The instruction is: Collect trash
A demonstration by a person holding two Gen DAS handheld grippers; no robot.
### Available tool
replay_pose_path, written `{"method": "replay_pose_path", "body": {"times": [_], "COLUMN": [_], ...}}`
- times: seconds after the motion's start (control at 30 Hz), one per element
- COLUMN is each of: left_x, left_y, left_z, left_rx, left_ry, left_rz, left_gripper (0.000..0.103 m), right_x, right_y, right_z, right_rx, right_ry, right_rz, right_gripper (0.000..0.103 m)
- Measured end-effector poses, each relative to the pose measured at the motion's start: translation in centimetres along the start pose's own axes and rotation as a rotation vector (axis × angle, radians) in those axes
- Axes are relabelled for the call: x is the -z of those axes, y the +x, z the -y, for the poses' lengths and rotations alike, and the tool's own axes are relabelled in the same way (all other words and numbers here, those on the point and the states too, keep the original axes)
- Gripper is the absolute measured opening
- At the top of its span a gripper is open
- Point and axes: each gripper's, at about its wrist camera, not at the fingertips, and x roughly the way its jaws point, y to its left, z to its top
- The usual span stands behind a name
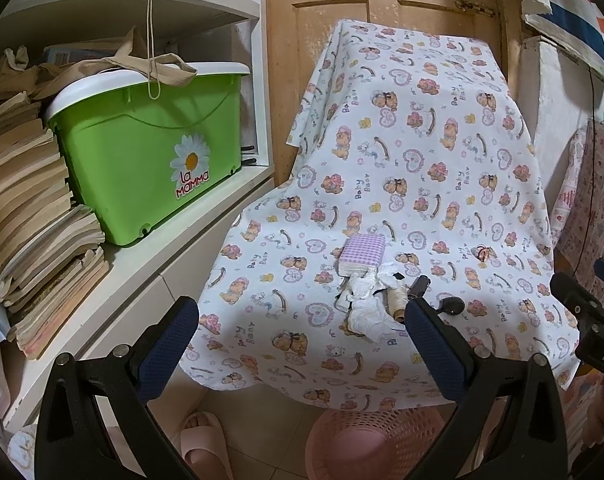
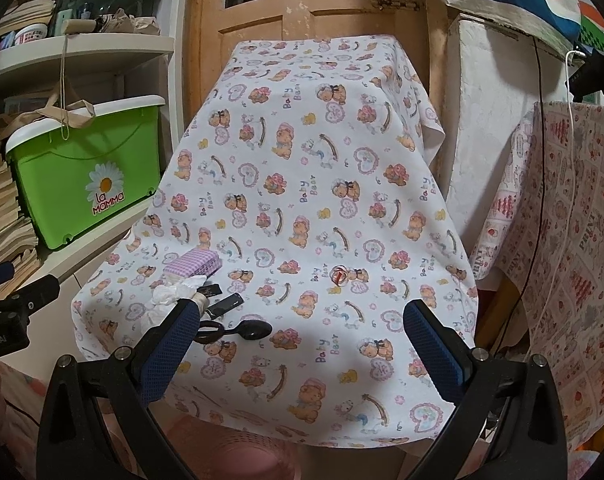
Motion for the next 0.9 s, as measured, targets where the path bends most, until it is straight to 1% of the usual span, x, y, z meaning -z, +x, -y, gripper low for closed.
{"method": "replay_pose_path", "body": {"times": [0.33, 0.43, 0.63, 0.73, 0.77, 0.83, 0.9], "left_x": [0.0, 0.2, 0.2, 0.5, 0.6, 0.7, 0.9], "left_y": [-0.1, 0.3, 0.8, 1.9, 2.6, 4.4, 6.1], "left_z": [0.3, 0.5, 1.1, 1.5, 1.7, 2.2, 2.8], "left_rx": [-0.001, -0.001, 0.030, 0.010, 0.004, 0.019, 0.062], "left_ry": [0.001, 0.003, 0.025, 0.029, 0.029, 0.041, 0.050], "left_rz": [-0.008, -0.021, -0.038, -0.055, -0.070, -0.123, -0.172], "left_gripper": [0.102, 0.102, 0.102, 0.102, 0.102, 0.099, 0.080], "right_x": [-0.1, 0.0, 0.0, 0.1, 0.3, 0.4, 0.4], "right_y": [-0.1, -0.1, 0.0, 0.1, 0.2, 0.6, 1.2], "right_z": [-0.4, -0.5, -0.4, -0.4, -0.4, -0.2, -0.1], "right_rx": [-0.002, -0.001, 0.001, -0.002, -0.016, -0.038, -0.056], "right_ry": [-0.011, -0.010, -0.011, -0.011, -0.013, -0.015, -0.024], "right_rz": [-0.002, -0.003, -0.003, -0.007, -0.008, -0.023, -0.042], "right_gripper": [0.103, 0.103, 0.103, 0.103, 0.103, 0.103, 0.103]}}
